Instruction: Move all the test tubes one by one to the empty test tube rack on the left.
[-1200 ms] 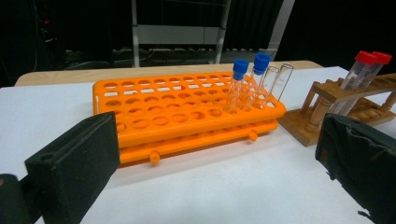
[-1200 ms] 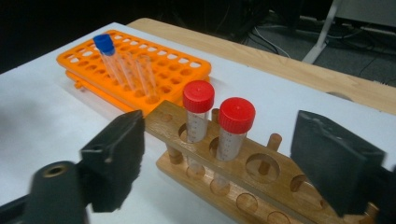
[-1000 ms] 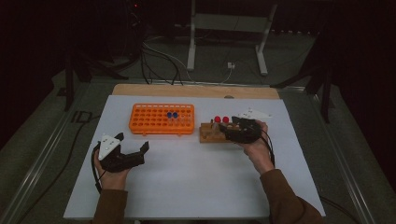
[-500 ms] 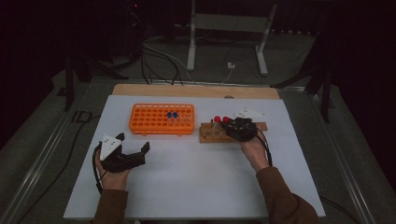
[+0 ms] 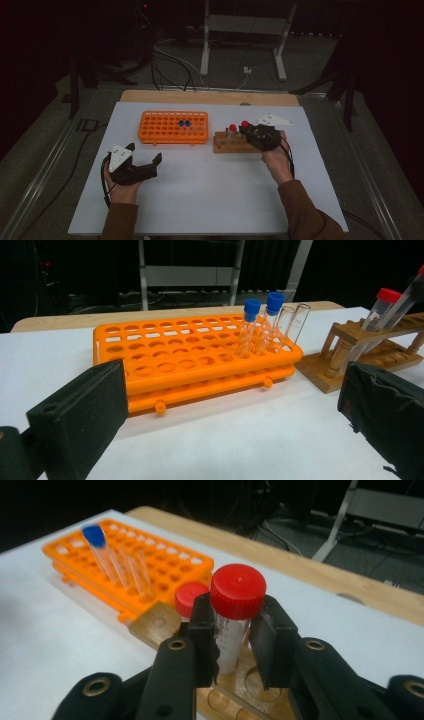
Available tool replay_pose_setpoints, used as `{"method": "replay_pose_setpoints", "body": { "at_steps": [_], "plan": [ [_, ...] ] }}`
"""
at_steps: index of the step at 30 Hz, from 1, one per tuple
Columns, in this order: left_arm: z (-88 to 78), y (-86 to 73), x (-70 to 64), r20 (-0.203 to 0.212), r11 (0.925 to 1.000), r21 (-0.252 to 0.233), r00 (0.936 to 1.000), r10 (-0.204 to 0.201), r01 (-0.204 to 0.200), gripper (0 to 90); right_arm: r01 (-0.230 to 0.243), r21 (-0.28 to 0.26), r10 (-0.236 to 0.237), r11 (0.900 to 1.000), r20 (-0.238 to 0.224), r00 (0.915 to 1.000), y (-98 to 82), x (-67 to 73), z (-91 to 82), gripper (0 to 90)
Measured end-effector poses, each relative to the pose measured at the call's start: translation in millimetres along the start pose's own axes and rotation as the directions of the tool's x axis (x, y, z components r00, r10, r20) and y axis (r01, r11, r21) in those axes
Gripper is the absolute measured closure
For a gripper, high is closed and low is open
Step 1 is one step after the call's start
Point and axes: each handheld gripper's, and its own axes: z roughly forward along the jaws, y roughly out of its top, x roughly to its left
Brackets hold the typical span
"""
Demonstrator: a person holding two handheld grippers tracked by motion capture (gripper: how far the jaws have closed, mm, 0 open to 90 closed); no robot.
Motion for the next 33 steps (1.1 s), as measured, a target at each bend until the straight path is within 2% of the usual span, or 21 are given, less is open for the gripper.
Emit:
{"method": "replay_pose_setpoints", "body": {
  "at_steps": [13,15,20,22,24,26,31,33],
  "plan": [
    [0.5,1.6,-4.1,0.009,1.0,0.002,1.0,0.003,-0.003,0.7,0.021,-0.094,-0.022,0.995,-0.011,0.9997,21.0,2.1,-38.6,74.7],
    [0.7,4.6,-8.5,0.022,1.0,-0.001,0.9997,0.007,-0.007,0.7,0.025,-0.095,-0.027,0.995,-0.017,0.9995,22.0,4.0,-43.4,74.7],
    [5.5,14.5,-26.5,0.054,0.9987,0.001,0.9973,0.05,-0.051,1.4,0.033,-0.093,-0.037,0.995,-0.049,0.9981,22.3,10.7,-50.6,74.6],
    [8.4,18.6,-35.2,0.078,0.9976,0.005,0.9946,0.068,-0.069,1.9,0.037,-0.089,-0.043,0.995,-0.064,0.997,22.3,15.6,-52.3,74.6],
    [11.6,23.2,-45.6,0.115,0.995,0.012,0.9886,0.097,-0.099,3.9,0.042,-0.087,-0.049,0.995,-0.078,0.9957,22.3,21.0,-53.1,74.6],
    [13.7,26.9,-53.3,0.133,0.992,0.015,0.9835,0.122,-0.125,5.3,0.043,-0.084,-0.051,0.996,-0.094,0.9942,22.0,26.1,-53.6,74.5],
    [22.3,36.6,-70.0,0.202,0.9902,0.008,0.97,0.135,-0.14,8.7,0.052,-0.078,-0.063,0.996,-0.143,0.9877,19.9,41.1,-51.6,74.5],
    [26.2,39.9,-77.0,0.238,0.9888,0.002,0.9605,0.144,-0.149,12.9,0.054,-0.072,-0.065,0.996,-0.159,0.9852,19.6,46.2,-50.1,74.5]
  ]
}}
